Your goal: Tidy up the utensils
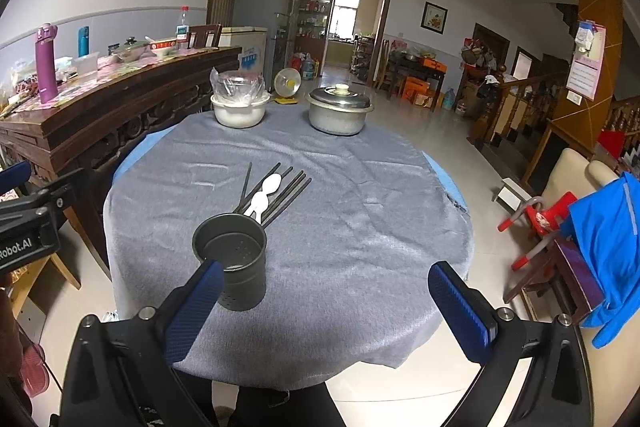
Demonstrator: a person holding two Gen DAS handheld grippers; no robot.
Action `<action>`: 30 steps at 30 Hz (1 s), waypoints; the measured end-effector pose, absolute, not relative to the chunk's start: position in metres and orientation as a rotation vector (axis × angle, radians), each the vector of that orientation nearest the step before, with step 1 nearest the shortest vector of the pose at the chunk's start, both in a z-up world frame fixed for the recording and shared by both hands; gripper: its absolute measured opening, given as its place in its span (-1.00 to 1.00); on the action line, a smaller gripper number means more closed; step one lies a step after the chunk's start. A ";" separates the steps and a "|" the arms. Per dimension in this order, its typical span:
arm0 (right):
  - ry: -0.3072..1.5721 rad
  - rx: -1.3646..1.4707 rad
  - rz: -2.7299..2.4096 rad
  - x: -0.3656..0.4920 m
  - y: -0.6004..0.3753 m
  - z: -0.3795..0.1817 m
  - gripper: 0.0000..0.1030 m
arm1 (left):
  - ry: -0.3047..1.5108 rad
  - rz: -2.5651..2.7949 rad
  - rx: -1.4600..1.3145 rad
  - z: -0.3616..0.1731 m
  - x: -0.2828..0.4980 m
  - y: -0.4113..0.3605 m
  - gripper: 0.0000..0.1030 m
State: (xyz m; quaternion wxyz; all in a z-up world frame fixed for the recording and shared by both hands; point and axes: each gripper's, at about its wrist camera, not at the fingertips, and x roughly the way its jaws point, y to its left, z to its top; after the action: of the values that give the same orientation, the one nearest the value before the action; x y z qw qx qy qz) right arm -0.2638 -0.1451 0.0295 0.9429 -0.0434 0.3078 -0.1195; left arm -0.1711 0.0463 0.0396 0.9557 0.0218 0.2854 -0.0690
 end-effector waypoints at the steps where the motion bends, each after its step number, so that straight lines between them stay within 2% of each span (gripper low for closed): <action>1: 0.630 -0.088 -0.239 -0.260 -0.145 0.029 1.00 | 0.582 -0.138 0.046 0.039 -0.167 0.047 1.00; 10: 0.691 0.089 -0.139 -0.196 -0.200 0.027 1.00 | 0.706 -0.148 0.007 0.020 -0.084 0.059 1.00; 18: 0.826 0.339 0.001 -0.077 -0.267 -0.008 0.98 | 0.890 -0.187 -0.044 -0.020 0.024 0.047 1.00; 20: 0.877 0.397 0.014 -0.043 -0.277 -0.024 0.76 | 0.943 -0.201 -0.071 -0.033 0.048 0.041 0.91; 21: 0.907 0.417 0.019 -0.024 -0.281 -0.033 0.68 | 0.971 -0.212 -0.085 -0.039 0.062 0.037 0.76; 23: 0.958 0.450 0.024 0.005 -0.285 -0.048 0.32 | 1.026 -0.233 -0.103 -0.052 0.086 0.029 0.61; 25: 1.015 0.500 0.033 0.036 -0.290 -0.067 0.12 | 1.082 -0.253 -0.119 -0.064 0.109 0.017 0.46; 30: 1.121 0.571 -0.003 0.096 -0.297 -0.108 -0.23 | 1.181 -0.285 -0.107 -0.084 0.156 -0.013 0.28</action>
State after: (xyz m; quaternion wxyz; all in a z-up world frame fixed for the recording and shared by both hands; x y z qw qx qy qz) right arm 0.0958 -0.2971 -0.1079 0.8086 0.2671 0.5242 -0.0016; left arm 0.1563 -0.0135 -0.0836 0.8198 -0.0501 0.5545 -0.1339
